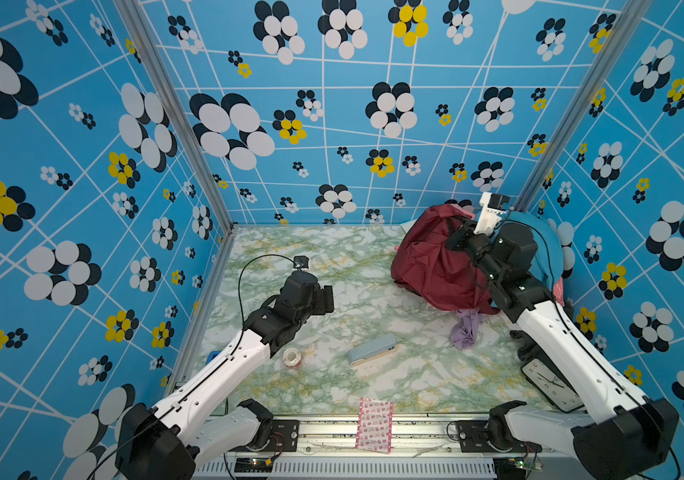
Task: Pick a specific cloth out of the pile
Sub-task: 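Lift the maroon cloth high out of the pile with the right gripper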
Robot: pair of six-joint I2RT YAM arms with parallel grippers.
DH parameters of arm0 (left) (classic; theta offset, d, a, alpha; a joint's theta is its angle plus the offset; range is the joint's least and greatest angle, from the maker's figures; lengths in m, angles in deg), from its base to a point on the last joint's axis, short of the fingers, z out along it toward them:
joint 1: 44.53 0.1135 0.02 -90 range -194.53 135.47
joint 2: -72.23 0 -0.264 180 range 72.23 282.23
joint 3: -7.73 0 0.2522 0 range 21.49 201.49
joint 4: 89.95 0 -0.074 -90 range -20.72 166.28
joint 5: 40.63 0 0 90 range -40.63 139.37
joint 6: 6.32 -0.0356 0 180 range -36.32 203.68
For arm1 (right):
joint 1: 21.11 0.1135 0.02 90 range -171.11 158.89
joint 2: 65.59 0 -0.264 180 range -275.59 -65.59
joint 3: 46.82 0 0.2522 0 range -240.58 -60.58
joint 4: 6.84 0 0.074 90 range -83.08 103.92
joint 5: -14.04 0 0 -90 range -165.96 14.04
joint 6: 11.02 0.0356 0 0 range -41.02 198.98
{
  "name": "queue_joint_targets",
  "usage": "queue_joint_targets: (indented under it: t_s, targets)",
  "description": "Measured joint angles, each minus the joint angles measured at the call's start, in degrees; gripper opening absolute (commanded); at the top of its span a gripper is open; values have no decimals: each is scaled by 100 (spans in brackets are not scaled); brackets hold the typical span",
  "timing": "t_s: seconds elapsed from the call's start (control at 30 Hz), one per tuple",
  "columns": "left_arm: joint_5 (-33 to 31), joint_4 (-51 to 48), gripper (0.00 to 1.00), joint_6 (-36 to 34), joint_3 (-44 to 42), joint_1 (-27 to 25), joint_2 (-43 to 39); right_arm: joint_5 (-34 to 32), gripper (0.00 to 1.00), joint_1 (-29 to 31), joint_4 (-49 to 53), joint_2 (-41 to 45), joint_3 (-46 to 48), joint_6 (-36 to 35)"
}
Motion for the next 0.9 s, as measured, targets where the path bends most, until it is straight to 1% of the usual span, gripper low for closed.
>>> queue_joint_targets:
  t_s: [0.17, 0.37, 0.47, 0.57, 0.77, 0.9]
  targets:
    - [-70, -2, 92, -4, -42, 0, -9, 208, 0, 334, 140, -999, -481, 120]
    - [-151, -2, 92, -50, -44, 0, -9, 358, 0, 892, 428, -1687, -1320, 17]
    - [-173, -2, 92, -87, -44, 0, -15, 358, 0, 1132, 538, -1759, -1827, -129]
    - [-195, -2, 92, -111, -79, 0, -79, 321, 0, 1250, 535, -1705, -2229, -334]
    - [-256, -7, 92, -114, -151, 0, -280, 160, 0, 1266, 564, -1451, -2586, -636]
    - [-262, -4, 92, -111, -162, 0, -387, 170, 0, 1270, 549, -1405, -2896, -704]
